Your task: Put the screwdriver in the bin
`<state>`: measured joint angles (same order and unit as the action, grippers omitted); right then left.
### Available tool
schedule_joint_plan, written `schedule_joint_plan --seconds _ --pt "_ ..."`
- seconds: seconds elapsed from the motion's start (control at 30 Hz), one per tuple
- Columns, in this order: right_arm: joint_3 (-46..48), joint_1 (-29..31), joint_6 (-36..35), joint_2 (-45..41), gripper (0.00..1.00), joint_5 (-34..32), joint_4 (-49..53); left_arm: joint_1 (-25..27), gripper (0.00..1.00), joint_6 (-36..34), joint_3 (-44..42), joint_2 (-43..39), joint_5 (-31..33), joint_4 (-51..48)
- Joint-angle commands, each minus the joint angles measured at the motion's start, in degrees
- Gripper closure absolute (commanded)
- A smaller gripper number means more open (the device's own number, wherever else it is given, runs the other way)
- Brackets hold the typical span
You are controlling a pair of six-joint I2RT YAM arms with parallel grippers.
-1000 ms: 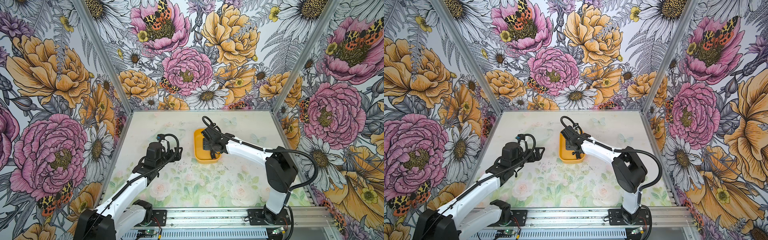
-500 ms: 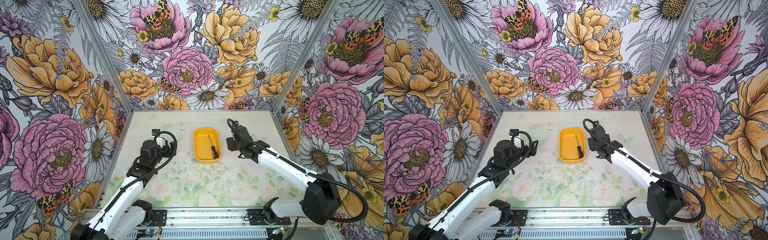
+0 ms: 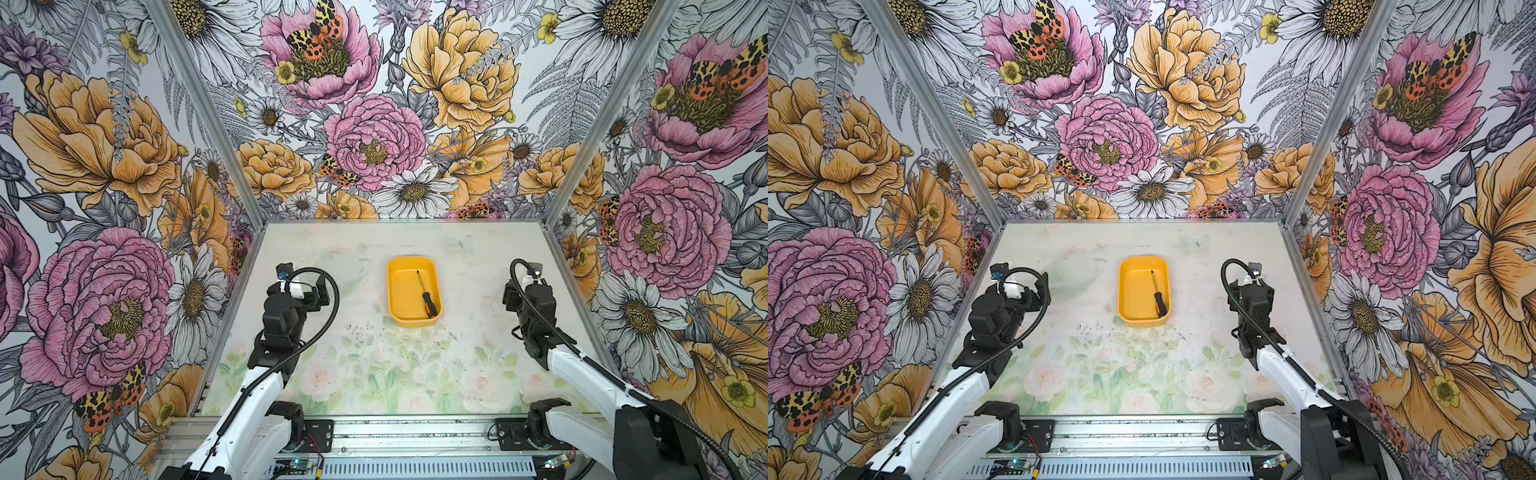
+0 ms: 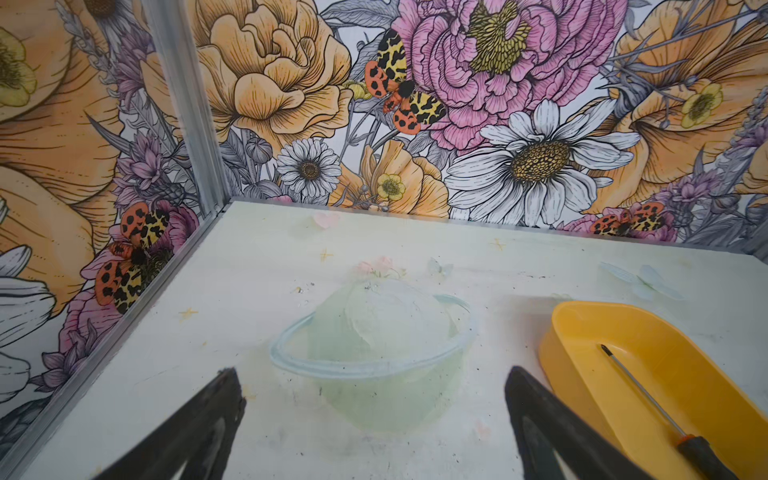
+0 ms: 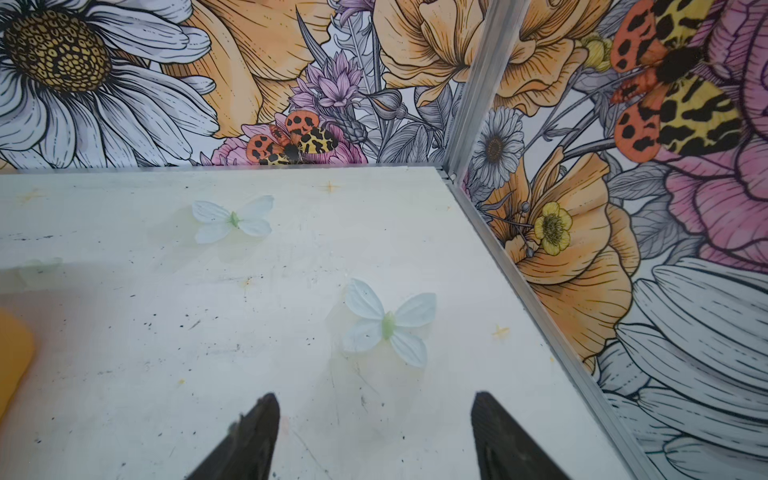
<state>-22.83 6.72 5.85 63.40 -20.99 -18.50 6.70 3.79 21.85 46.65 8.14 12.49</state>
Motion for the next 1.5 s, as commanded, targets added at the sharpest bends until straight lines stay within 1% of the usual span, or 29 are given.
schedule_joint_plan --seconds 0.0,0.17,0.27,0.33,0.4,0.43,0.6,0.67,0.7,0.77,0.97,1.03,1.1,1.13,1.17,1.2,1.27,1.47 --pt "1.69 -2.18 -1.62 5.63 0.26 1.06 -16.37 -2.79 0.01 -2.18 -4.80 1.00 -0.50 12.80" --pt "0.16 -3.62 -0.42 14.32 0.26 2.64 -20.54 -6.19 0.01 -4.14 -7.38 3.97 -0.94 18.28" --pt "-1.60 -3.79 -0.99 16.93 0.27 2.72 -20.60 -7.49 0.01 -4.89 -8.17 6.48 -1.41 21.35" --pt "-0.77 -4.12 -0.39 19.82 0.27 1.76 -25.41 -8.40 0.01 -5.27 -8.66 9.08 -1.81 23.62" --pt "-0.80 -4.39 -0.66 22.25 0.27 1.92 -27.65 -9.05 0.01 -5.41 -8.99 11.99 -2.69 26.56" --pt "-1.62 -4.48 -0.14 22.04 0.27 2.41 -25.39 -9.38 0.01 -5.54 -9.05 13.78 -3.62 28.47" --pt "-0.81 -4.96 -0.19 22.30 0.27 3.81 -27.21 -10.15 0.01 -5.46 -7.84 25.07 -6.98 37.31" --pt "-0.57 -5.24 -0.30 22.78 0.26 4.84 -28.06 -10.45 0.01 -3.92 -6.71 28.77 -9.50 40.52" --pt "-0.41 -5.43 -0.24 22.82 0.26 5.37 -28.24 -10.48 0.01 -3.69 -6.11 29.92 -11.12 40.67" --pt "0.19 -5.92 -0.61 23.99 0.26 7.56 -30.46 -10.40 0.01 -3.91 -5.51 33.79 -13.95 44.20" --pt "0.42 -6.49 -0.57 24.31 0.25 9.37 -30.96 -10.38 0.01 -4.23 -5.30 43.35 -15.97 53.38" --pt "0.46 -6.59 -0.56 24.32 0.25 9.41 -30.90 -10.11 0.01 -4.69 -3.97 41.64 -14.52 47.56" --pt "0.43 -6.61 -0.56 24.32 0.24 9.42 -30.98 -9.37 0.01 -4.88 -3.29 42.73 -13.40 48.24" --pt "0.45 -6.60 -0.59 24.32 0.23 9.41 -30.98 -9.38 0.01 -4.79 -2.87 41.95 -12.30 46.04" --pt "0.50 -6.59 -0.62 24.36 0.18 9.44 -30.98 -9.32 0.01 -4.45 -2.70 41.96 -11.51 45.49" --pt "0.44 -6.58 -0.64 24.32 0.15 9.47 -30.97 -9.33 0.01 -4.18 -2.53 42.44 -11.19 46.32" --pt "0.49 -6.61 -0.58 24.32 0.10 9.47 -30.97 -9.34 0.01 -3.78 -1.86 42.11 -10.13 44.33" --pt "0.50 -6.50 -0.62 24.32 0.01 9.40 -30.99 -9.82 0.01 -3.27 -1.70 42.30 -10.08 44.38"
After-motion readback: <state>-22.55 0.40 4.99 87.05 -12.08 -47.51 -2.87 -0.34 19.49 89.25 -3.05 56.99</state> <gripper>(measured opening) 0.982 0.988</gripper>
